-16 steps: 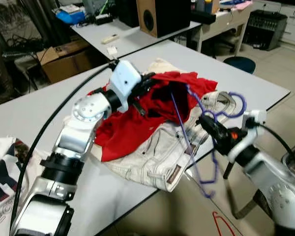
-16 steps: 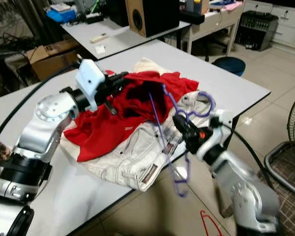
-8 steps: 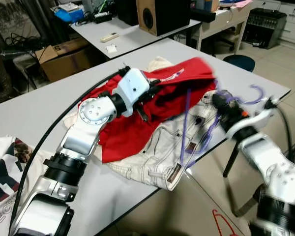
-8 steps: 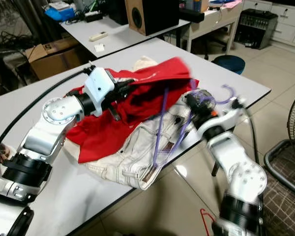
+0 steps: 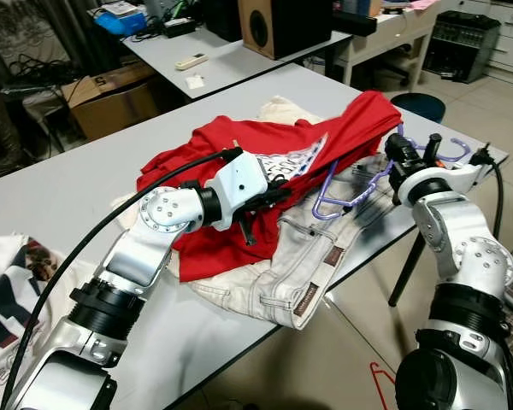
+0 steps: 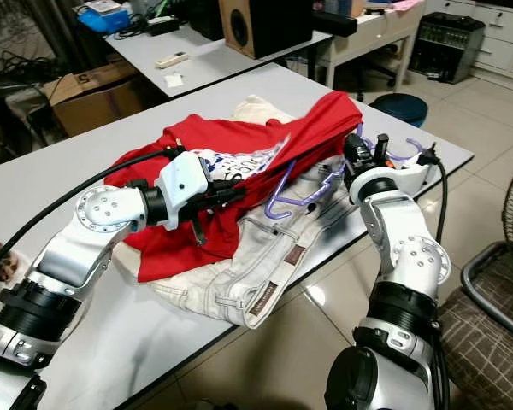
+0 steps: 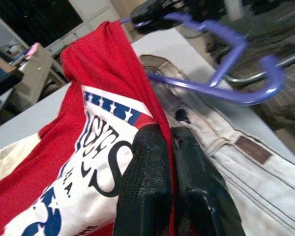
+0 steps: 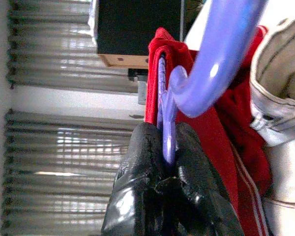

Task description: Hang hanger

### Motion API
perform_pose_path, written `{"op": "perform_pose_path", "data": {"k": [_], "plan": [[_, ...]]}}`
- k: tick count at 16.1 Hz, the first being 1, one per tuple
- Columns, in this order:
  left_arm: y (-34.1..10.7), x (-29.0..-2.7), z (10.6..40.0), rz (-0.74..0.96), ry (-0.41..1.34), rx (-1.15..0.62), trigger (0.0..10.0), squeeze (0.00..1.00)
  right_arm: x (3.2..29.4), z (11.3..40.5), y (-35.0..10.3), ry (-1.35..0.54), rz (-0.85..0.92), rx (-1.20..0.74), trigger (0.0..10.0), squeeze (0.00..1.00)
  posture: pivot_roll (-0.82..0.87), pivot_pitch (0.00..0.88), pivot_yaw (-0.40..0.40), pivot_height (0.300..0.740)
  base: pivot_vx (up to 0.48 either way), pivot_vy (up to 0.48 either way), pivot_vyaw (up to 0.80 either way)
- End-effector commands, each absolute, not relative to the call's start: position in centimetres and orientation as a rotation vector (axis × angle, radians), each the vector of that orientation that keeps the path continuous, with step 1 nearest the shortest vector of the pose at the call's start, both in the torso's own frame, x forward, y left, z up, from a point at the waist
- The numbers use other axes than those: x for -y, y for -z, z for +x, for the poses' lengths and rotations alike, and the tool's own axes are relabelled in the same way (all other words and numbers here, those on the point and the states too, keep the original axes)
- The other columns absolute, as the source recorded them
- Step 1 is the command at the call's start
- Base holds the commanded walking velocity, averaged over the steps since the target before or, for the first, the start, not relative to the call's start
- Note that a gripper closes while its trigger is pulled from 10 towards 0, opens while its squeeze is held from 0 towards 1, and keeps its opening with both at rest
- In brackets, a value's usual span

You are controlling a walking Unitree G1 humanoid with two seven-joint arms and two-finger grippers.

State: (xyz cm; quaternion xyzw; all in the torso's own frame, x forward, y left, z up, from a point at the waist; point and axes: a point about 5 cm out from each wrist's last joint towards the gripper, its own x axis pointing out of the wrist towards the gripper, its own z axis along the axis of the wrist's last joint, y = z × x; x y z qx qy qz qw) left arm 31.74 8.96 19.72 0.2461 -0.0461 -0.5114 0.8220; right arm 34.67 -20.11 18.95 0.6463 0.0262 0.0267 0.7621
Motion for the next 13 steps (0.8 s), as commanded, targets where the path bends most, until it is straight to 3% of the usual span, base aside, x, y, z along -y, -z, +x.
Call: {"op": "perform_pose_path", "data": {"k": [1, 5, 10, 13], "plan": [[-19.8, -9.4, 31.4, 0.52, 1.111, 0.087, 0.0, 0.0, 20.8, 34.9, -19.6, -0.018, 1.416, -0.02, 10.0, 0.0, -0.05, 0.0, 0.118, 0.74, 0.0, 0.0, 0.0], [-19.8, -8.8, 28.8, 0.456, 1.324, 0.023, 0.0, 0.0, 20.8, 35.7, -19.3, 0.03, 1.429, -0.036, 10.0, 0.0, -0.04, 0.0, 0.113, 0.74, 0.0, 0.0, 0.0], [-18.7, -8.3, 28.3, 0.512, 1.337, -0.023, 0.5, 0.0, 20.8, 36.0, -19.1, 0.037, 1.443, -0.041, 10.0, 0.0, -0.04, 0.0, 0.116, 0.74, 0.0, 0.0, 0.0], [-21.1, -6.6, 27.9, 0.321, 1.376, 0.069, 0.0, 0.0, 20.5, 36.0, -18.6, 0.038, 1.388, -0.074, 10.0, 0.0, -0.03, 0.0, 0.113, 0.74, 0.0, 0.0, 0.0]]}}
